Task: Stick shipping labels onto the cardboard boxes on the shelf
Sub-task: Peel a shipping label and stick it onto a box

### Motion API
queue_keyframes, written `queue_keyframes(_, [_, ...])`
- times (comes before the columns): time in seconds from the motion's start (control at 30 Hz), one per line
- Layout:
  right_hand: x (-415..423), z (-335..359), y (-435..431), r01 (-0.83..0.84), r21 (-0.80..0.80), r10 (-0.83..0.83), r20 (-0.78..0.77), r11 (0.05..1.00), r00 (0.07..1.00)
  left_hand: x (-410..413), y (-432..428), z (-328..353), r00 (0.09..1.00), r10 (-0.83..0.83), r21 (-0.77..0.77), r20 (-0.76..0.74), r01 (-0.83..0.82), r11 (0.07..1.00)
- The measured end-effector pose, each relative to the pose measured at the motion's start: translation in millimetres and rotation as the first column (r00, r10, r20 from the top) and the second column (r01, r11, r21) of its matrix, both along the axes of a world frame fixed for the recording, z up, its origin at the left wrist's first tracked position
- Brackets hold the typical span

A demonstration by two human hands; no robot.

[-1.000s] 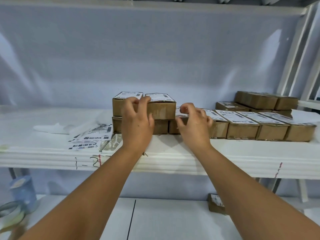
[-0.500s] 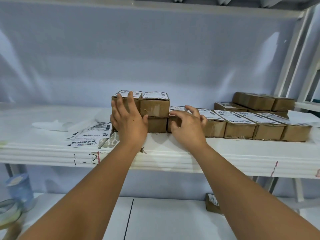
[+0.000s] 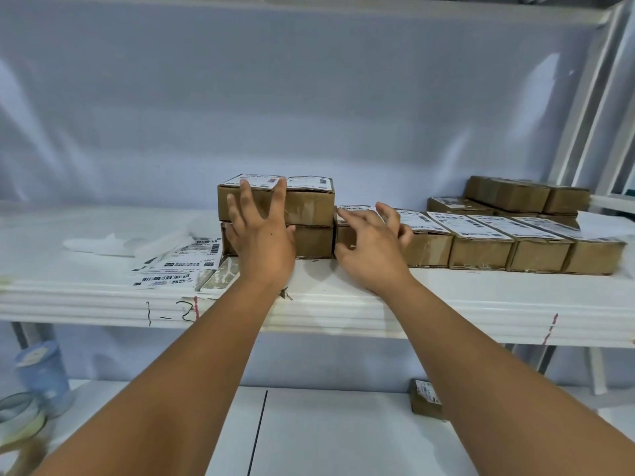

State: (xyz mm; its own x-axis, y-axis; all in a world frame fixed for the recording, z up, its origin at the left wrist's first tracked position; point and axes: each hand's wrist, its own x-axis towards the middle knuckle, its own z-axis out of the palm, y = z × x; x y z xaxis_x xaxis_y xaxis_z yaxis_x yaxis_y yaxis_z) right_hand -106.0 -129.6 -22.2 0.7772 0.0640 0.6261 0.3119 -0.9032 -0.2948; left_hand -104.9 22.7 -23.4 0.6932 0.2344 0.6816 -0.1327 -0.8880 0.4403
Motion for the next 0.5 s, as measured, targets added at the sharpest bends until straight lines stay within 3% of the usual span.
queue_keyframes(0.23, [-3.5, -0.8, 1.1, -0.056, 0.072, 0.051, 0.074, 0.996, 0.996, 1.5, -6.9, -6.2, 0.972, -0.139, 0.326, 0.188, 0.072, 0.943])
queue_keyframes(0.5, [-2.9, -0.2, 0.3, -0.041, 0.071, 0.038, 0.039, 0.997, 0.998, 1.6, -6.2, -8.2, 0.982, -0.138, 0.348, 0.132, 0.085, 0.934])
